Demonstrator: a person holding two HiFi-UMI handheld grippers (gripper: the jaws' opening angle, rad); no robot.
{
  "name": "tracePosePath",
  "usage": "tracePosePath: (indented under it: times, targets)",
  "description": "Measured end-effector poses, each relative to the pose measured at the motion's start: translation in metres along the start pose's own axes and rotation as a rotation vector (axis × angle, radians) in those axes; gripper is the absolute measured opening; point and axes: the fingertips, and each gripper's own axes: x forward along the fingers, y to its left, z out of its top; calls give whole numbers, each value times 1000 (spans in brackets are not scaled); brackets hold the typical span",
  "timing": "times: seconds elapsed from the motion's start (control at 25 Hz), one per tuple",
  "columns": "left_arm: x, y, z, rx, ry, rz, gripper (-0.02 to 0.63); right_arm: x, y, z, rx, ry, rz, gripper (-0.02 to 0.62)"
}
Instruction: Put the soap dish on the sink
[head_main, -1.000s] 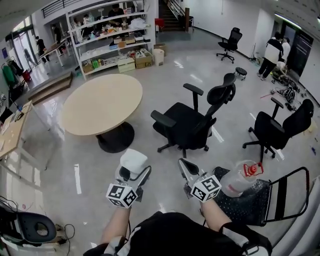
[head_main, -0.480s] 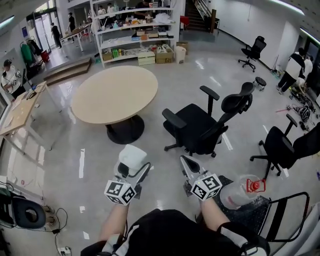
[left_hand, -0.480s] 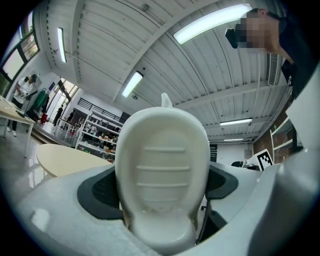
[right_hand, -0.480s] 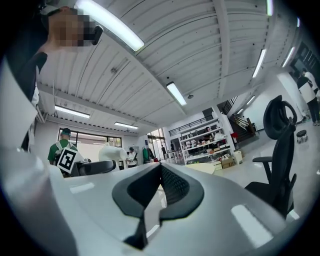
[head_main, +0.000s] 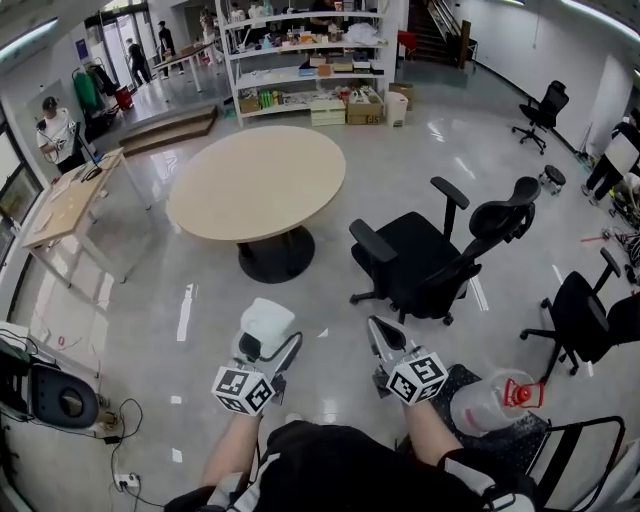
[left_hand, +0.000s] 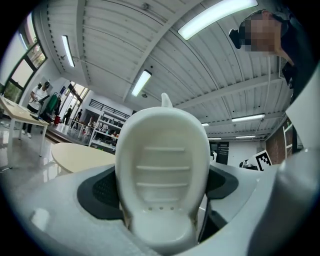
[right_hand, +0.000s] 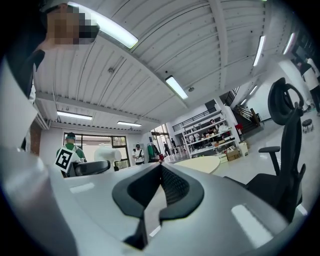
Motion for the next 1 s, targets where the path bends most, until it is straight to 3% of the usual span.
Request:
tracePosePath:
  times: [0.4,0.68,1.0]
  targets:
    - [26,52,16,7,-28,32,469,74,4,0,-27,29,65,6]
    - [54,106,37,20,-52,31,469,141,-2,5,-40,27,79,6]
    - [55,173,60,19,-79,74,469,221,21,-3,-46,51,142,6]
